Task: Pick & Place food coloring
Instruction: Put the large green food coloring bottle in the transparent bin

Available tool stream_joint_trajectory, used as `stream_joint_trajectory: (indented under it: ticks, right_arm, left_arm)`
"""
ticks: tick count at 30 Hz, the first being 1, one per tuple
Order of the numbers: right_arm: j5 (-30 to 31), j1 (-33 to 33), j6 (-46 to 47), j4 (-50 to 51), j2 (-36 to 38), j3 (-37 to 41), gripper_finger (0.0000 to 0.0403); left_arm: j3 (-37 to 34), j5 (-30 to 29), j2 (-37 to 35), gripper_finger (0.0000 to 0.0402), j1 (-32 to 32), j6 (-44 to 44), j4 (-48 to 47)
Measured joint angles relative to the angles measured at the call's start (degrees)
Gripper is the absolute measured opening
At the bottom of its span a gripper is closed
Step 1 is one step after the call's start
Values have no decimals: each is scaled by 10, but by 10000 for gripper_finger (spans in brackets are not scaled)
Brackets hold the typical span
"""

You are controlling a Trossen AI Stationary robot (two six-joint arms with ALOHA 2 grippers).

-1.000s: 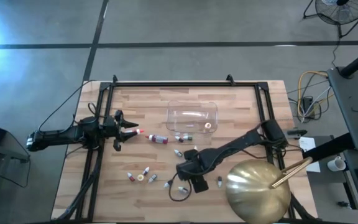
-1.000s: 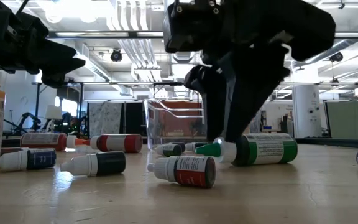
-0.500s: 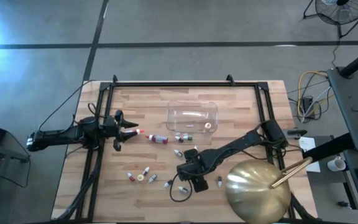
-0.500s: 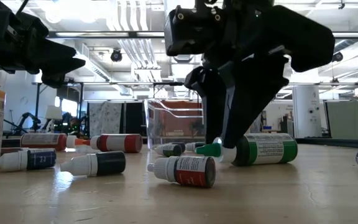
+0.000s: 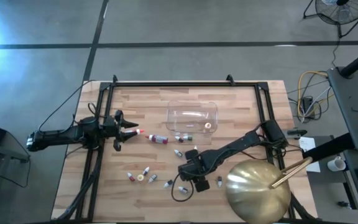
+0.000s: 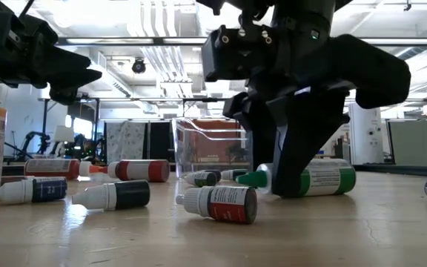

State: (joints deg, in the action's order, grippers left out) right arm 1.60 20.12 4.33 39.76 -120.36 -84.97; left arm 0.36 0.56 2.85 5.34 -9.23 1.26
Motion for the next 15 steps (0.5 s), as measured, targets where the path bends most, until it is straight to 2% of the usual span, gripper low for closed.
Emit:
stream_joint_trajectory:
  ticks: [8, 12, 15]
  right_arm:
    - [0, -1, 40, 3, 1, 1, 111]
    - [6, -6, 110, 4, 10, -2, 110]
    - [44, -12, 167, -5, 28, -8, 110]
  left_arm:
    - [0, 0, 0, 163, 0, 0, 0]
    - [0, 0, 0, 163, 0, 0, 0]
    - [0, 0, 0, 163, 0, 0, 0]
